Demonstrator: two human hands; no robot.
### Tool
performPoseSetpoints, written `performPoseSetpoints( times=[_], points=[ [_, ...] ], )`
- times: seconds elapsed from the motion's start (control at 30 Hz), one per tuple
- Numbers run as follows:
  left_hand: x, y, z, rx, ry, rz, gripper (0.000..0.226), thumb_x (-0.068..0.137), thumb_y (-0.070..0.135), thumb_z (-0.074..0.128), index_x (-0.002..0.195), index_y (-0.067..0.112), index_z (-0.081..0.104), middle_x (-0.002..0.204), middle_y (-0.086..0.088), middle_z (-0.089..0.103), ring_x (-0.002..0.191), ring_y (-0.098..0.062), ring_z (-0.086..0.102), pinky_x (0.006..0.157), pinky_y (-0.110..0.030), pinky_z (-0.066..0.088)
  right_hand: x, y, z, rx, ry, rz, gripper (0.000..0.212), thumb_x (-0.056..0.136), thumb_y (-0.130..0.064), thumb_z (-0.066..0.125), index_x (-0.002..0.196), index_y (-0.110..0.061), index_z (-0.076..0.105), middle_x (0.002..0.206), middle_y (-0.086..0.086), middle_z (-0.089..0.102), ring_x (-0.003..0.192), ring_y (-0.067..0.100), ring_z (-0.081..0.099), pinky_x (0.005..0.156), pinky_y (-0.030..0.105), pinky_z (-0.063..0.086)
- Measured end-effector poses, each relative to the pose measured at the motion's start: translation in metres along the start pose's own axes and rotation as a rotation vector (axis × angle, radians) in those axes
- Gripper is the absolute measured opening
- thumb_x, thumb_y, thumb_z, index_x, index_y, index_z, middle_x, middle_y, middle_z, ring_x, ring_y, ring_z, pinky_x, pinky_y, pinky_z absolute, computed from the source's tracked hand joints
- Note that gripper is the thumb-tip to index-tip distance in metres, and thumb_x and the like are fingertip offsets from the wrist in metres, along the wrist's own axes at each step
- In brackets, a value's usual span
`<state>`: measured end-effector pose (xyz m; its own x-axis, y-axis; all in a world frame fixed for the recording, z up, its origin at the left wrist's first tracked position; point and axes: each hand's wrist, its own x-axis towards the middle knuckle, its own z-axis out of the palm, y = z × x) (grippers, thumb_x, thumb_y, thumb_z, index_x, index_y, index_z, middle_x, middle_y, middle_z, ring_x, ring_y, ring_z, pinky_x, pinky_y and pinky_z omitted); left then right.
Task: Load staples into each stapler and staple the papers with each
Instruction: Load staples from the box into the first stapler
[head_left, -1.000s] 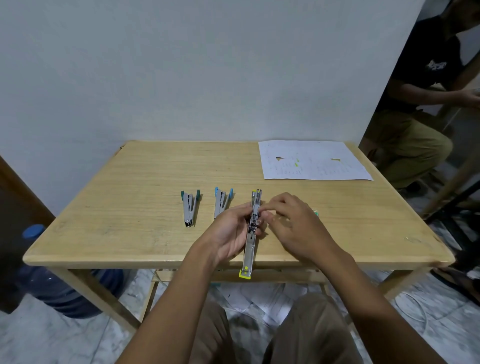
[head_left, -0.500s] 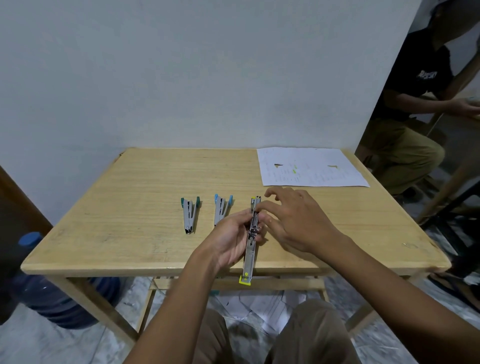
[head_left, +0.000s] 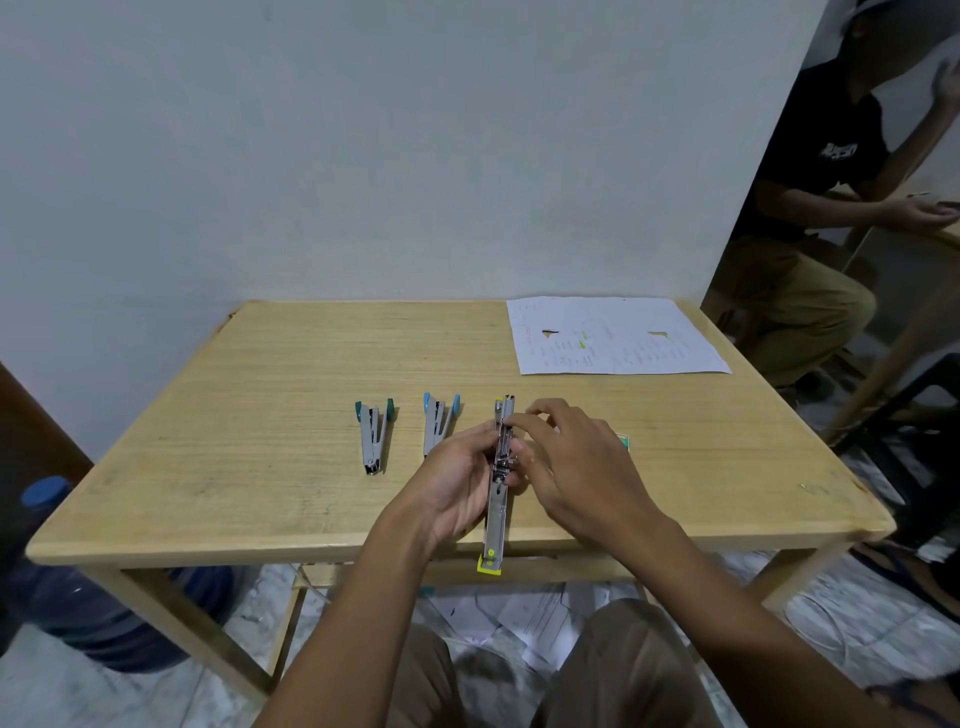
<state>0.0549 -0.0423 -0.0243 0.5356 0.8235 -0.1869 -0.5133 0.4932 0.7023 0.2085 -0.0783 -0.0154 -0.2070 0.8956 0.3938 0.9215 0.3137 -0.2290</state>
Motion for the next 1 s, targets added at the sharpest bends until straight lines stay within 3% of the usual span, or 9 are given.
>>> performPoseSetpoints(
  times=[0.37,0.53,0.63,0.77,0.9,1.0],
  points=[
    [0.005,-0.001,-0.005,-0.031,0.000,-0.020,0.024,0.101,0.009,0.037,0.117,0.000,0.052,0.087,-0.010,0.053,0.068,-0.016,0.049,0.056,-0.027,0.040,0.028,0.027,-0.013,-0.231,0.058,-0.276,0.028,0.096,-0.041,0.051,0.119,-0.031,0.064,0.128,0.001,0.059,0.102,0.021,0.061,0.085,0.039,0.046],
    [0.004,-0.001,-0.004,-0.043,0.011,-0.011,0.024,0.101,0.007,0.037,0.119,-0.001,0.051,0.086,-0.011,0.051,0.068,-0.017,0.048,0.055,-0.027,0.042,0.032,0.031,-0.013,-0.253,0.046,-0.285,0.033,0.096,-0.044,0.050,0.123,-0.031,0.063,0.129,0.001,0.058,0.104,0.022,0.061,0.085,0.040,0.047],
    [0.003,0.000,-0.003,-0.016,0.009,-0.009,0.026,0.101,0.007,0.037,0.117,-0.004,0.054,0.086,-0.011,0.051,0.069,-0.016,0.048,0.055,-0.027,0.042,0.025,0.027,-0.014,-0.115,0.067,-0.208,0.036,0.096,-0.047,0.048,0.125,-0.031,0.062,0.126,-0.002,0.057,0.104,0.018,0.059,0.085,0.039,0.047],
    [0.000,0.001,-0.003,-0.048,0.016,-0.013,0.031,0.103,0.008,0.036,0.125,-0.006,0.052,0.084,-0.013,0.060,0.068,-0.018,0.056,0.056,-0.027,0.045,0.007,0.018,-0.011,0.311,0.072,-0.135,0.029,0.092,-0.049,0.058,0.113,-0.030,0.064,0.109,-0.012,0.059,0.092,0.008,0.060,0.079,0.033,0.052],
    [-0.001,0.002,-0.003,-0.090,0.003,-0.009,0.033,0.103,0.008,0.037,0.127,-0.010,0.051,0.094,-0.021,0.064,0.079,-0.022,0.066,0.062,-0.027,0.056,-0.007,0.007,0.001,0.531,0.132,-0.185,0.016,0.087,-0.029,0.074,0.097,-0.018,0.070,0.091,-0.007,0.066,0.083,0.009,0.063,0.075,0.031,0.052],
    [-0.003,0.002,0.000,-0.081,-0.001,-0.023,0.028,0.102,0.007,0.038,0.123,-0.005,0.052,0.089,-0.020,0.062,0.069,-0.020,0.058,0.055,-0.025,0.049,-0.007,0.005,0.010,0.531,0.257,-0.161,0.009,0.086,-0.016,0.076,0.095,-0.013,0.073,0.087,-0.007,0.068,0.082,0.007,0.063,0.075,0.027,0.051]
  ],
)
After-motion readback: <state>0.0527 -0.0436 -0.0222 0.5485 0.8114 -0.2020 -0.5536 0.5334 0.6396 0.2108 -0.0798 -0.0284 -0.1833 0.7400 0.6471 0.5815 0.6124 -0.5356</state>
